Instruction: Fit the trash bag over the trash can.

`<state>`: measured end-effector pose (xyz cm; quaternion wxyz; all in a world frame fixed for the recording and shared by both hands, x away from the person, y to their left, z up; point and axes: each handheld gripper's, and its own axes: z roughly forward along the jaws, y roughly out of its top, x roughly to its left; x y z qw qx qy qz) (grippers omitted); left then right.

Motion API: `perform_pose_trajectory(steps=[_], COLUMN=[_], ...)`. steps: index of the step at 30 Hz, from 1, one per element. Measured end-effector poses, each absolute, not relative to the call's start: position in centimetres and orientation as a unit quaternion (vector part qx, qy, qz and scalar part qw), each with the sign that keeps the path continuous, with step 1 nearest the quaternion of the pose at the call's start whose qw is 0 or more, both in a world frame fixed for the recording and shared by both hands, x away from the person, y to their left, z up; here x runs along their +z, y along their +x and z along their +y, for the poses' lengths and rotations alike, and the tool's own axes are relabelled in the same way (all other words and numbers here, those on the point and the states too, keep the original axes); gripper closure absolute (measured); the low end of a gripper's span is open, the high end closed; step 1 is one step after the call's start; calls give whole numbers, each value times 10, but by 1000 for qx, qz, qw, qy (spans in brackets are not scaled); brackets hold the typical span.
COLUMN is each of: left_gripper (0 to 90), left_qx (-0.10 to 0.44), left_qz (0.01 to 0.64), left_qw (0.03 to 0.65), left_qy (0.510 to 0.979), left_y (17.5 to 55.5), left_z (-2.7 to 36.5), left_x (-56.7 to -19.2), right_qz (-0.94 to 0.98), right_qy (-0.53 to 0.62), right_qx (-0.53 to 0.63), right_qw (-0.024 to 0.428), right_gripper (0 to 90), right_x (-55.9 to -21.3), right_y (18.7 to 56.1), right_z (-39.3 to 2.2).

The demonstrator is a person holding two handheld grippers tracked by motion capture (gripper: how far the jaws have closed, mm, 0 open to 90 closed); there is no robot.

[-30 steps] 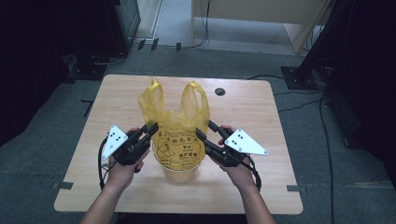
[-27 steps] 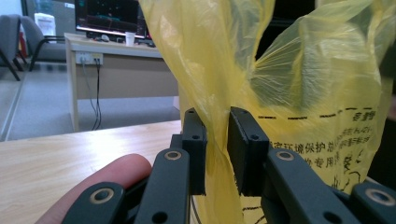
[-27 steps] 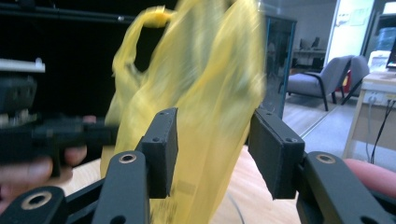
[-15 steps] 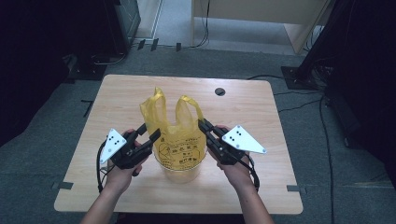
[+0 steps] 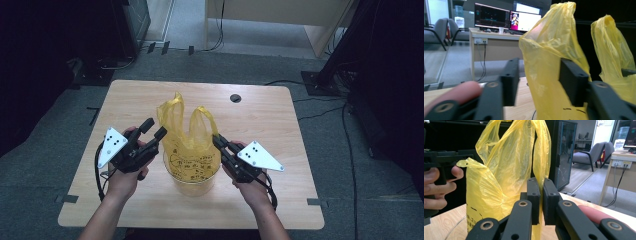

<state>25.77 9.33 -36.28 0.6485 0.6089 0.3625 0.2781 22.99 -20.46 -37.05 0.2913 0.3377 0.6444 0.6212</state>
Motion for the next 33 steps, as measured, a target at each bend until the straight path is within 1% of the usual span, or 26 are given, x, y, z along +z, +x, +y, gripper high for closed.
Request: perform_pose_trajectory(steps=[1, 2, 4, 5, 6, 7, 8, 9, 10, 11, 12, 13, 14, 15, 16, 17, 18, 19, 20, 22, 25, 30, 31, 33], left_gripper=[593, 593, 672, 672, 704, 704, 720, 720, 716, 694, 651, 606, 554, 517, 482, 454, 454, 431, 383, 365, 320, 275, 273, 257], left_qx=[278, 279, 279, 277, 277, 276, 276, 277, 276, 276, 271, 271, 268, 268, 267, 267, 267, 266, 269, 269, 270, 276, 276, 283], left_qz=[362, 360, 358, 356, 355, 353, 350, 347, 348, 348, 346, 346, 346, 346, 348, 348, 348, 349, 351, 351, 353, 356, 356, 356], left_qw=[648, 648, 647, 647, 647, 647, 648, 647, 650, 650, 657, 657, 660, 660, 661, 661, 663, 666, 668, 669, 670, 666, 666, 660], left_qy=[609, 611, 612, 614, 615, 617, 618, 619, 617, 617, 612, 612, 611, 611, 609, 609, 606, 603, 598, 597, 594, 594, 594, 598], left_y=[258, 257, 255, 255, 254, 254, 253, 252, 252, 252, 251, 251, 251, 251, 251, 251, 251, 251, 250, 250, 251, 254, 254, 258], left_z=[93, 93, 93, 93, 93, 93, 93, 93, 93, 93, 95, 95, 98, 98, 100, 100, 102, 103, 105, 105, 104, 96, 96, 91], left_x=[-363, -363, -365, -366, -366, -367, -367, -367, -366, -366, -364, -364, -362, -362, -360, -360, -358, -357, -354, -352, -348, -338, -338, -330], right_qz=[644, 644, 643, 643, 642, 642, 642, 642, 642, 642, 640, 640, 636, 636, 630, 630, 627, 623, 620, 619, 618, 621, 621, 625], right_qy=[338, 337, 337, 337, 338, 338, 333, 333, 330, 330, 327, 327, 328, 328, 329, 329, 331, 332, 333, 332, 330, 348, 348, 347], right_qx=[621, 622, 622, 622, 624, 624, 628, 628, 631, 631, 636, 636, 640, 640, 644, 644, 645, 645, 646, 648, 648, 629, 629, 627], right_qw=[291, 292, 293, 293, 291, 291, 289, 289, 285, 285, 281, 281, 282, 282, 282, 282, 286, 291, 296, 296, 299, 311, 311, 309], right_gripper=[861, 861, 858, 858, 835, 835, 805, 805, 757, 757, 690, 690, 641, 641, 593, 593, 545, 512, 485, 477, 480, 716, 716, 788], right_x=[-370, -370, -370, -370, -369, -369, -368, -368, -366, -366, -364, -364, -361, -361, -356, -356, -354, -352, -347, -344, -337, -327, -327, -325], right_y=[230, 230, 229, 229, 228, 228, 228, 228, 227, 227, 227, 227, 226, 226, 225, 225, 225, 224, 223, 224, 225, 231, 231, 232], right_z=[-205, -205, -208, -208, -209, -209, -210, -210, -210, -210, -210, -210, -211, -211, -213, -213, -214, -214, -215, -215, -214, -207, -207, -204])
